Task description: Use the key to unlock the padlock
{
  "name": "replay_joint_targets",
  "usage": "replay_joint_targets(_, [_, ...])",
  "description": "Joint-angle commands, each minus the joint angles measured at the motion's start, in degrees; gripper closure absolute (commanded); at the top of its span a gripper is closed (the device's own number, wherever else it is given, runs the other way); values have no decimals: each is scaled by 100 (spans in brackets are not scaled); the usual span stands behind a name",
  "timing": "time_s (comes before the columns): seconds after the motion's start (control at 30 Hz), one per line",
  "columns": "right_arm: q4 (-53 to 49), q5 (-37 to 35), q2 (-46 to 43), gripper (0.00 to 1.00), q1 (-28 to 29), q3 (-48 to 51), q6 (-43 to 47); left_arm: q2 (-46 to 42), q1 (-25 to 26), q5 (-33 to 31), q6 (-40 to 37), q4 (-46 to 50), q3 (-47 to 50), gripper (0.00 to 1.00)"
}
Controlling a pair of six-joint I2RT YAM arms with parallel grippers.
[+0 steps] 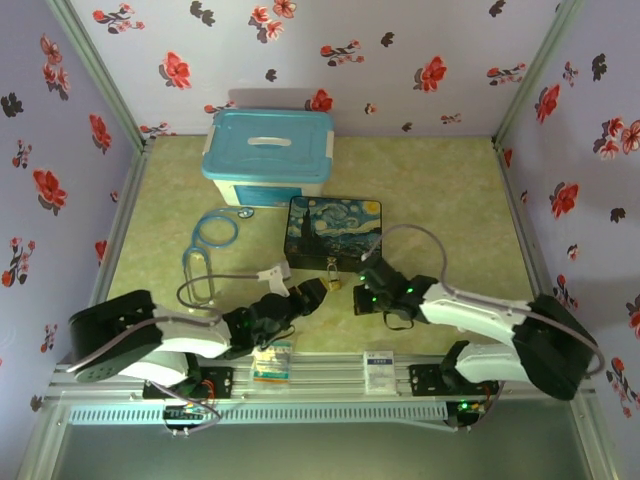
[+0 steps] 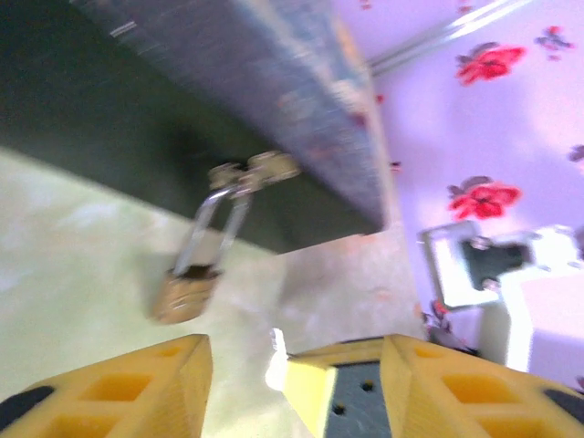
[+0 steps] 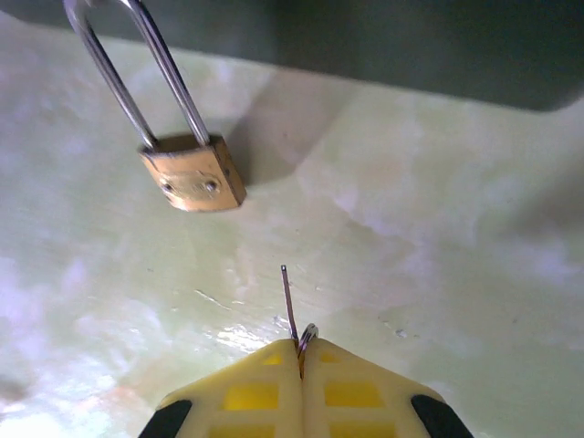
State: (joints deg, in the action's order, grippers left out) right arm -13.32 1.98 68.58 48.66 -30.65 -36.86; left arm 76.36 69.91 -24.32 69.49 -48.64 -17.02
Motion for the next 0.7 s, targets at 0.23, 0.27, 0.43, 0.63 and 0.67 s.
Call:
replay_joint_targets(0.23, [999, 2728, -1620, 100, -223, 24, 797, -1320, -126, 1765, -2169, 1178, -649, 51])
replay_joint_targets(0.27, [1198, 2890, -1667, 100, -219, 45, 715, -1404, -129, 1890, -2205, 1195, -649, 51])
replay_joint_targets(0.43, [1775, 3235, -1773, 100, -215, 129, 438, -1828, -205, 1826, -2068, 1100, -355, 55])
replay_joint_targets(0.63, [1987, 3395, -1890, 100, -217, 189, 286, -1785, -259, 1886, -2019, 821, -273, 62])
replay_joint_targets(0.67, [2000, 3418, -1895, 100, -214, 199, 277, -1761, -259, 1895, -2018, 830, -298, 63])
